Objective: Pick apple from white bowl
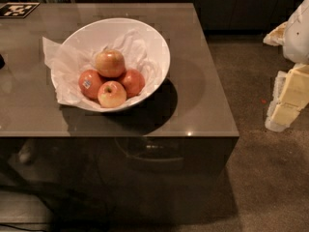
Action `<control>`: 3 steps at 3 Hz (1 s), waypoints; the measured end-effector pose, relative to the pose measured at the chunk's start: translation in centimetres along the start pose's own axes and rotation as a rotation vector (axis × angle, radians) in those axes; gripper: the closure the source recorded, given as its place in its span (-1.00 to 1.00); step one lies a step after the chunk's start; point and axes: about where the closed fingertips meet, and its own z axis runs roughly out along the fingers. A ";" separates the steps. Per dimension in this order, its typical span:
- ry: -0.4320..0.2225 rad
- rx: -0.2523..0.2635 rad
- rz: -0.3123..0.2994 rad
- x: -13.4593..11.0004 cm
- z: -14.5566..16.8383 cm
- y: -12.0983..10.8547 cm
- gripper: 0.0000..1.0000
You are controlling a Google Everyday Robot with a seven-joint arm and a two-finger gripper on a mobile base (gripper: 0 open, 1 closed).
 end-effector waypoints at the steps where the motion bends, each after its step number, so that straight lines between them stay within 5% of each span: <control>1: -0.004 0.015 0.000 -0.8 -0.9 -0.6 -1.00; 3: -0.033 0.027 -0.075 -5.4 -4.2 -3.3 -1.00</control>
Offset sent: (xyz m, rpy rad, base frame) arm 0.0270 0.0350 0.0741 0.0116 -0.0207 0.0800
